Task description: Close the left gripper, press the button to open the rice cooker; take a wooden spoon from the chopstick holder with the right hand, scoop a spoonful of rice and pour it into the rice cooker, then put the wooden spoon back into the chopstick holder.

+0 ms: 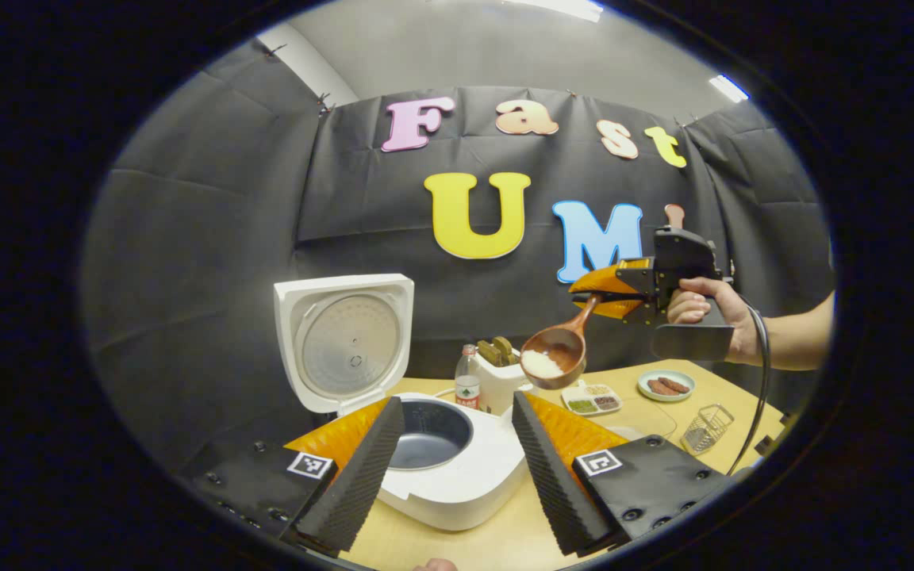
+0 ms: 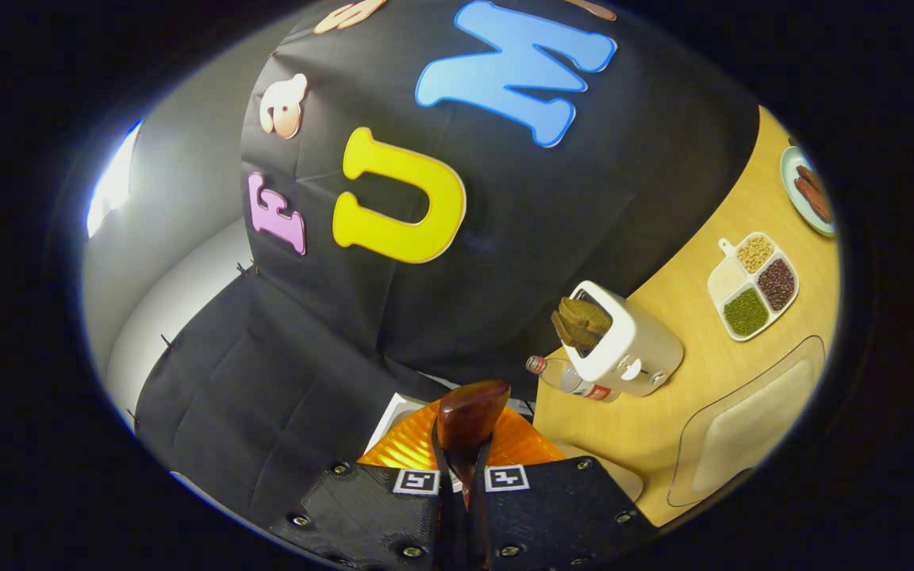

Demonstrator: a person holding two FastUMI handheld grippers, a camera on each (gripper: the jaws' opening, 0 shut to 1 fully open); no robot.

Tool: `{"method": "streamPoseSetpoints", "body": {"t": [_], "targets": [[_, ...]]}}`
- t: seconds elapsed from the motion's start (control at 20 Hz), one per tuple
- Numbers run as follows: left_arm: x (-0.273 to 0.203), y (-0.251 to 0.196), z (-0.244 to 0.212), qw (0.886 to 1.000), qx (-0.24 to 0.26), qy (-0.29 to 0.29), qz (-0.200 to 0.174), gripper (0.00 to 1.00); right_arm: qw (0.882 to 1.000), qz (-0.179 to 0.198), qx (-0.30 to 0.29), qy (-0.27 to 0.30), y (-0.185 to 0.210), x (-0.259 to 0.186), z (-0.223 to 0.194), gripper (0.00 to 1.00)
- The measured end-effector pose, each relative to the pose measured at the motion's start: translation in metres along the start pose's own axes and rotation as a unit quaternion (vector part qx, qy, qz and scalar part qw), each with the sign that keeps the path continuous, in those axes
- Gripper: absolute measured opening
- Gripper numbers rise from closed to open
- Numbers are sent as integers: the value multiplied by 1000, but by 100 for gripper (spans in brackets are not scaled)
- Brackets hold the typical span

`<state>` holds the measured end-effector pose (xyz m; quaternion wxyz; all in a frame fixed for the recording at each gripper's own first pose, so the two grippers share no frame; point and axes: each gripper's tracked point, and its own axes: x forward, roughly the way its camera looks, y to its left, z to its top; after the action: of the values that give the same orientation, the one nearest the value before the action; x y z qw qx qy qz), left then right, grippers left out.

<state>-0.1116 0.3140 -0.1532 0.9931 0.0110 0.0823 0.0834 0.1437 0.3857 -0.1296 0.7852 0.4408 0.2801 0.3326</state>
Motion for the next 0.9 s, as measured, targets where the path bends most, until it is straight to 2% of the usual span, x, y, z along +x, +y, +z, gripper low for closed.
{"method": "streamPoseSetpoints", "body": {"t": [0.2,0.35,0.5,0.6,0.75,0.9], "targets": [[-7,20,-14,1000,15,9,13,96,998,6,-36,41,15,53,-37,6],[-13,23,-19,999,23,14,18,98,993,-21,-92,64,11,95,-67,6],[-19,30,-28,999,25,21,37,96,981,-43,-166,90,3,130,-99,6],[-25,34,-31,998,26,23,49,99,966,-52,-234,101,0,152,-116,6],[-33,37,-33,998,22,24,62,99,928,-53,-353,108,12,165,-136,6],[-40,40,-33,997,19,23,74,99,891,-28,-438,116,26,173,-162,6]]}}
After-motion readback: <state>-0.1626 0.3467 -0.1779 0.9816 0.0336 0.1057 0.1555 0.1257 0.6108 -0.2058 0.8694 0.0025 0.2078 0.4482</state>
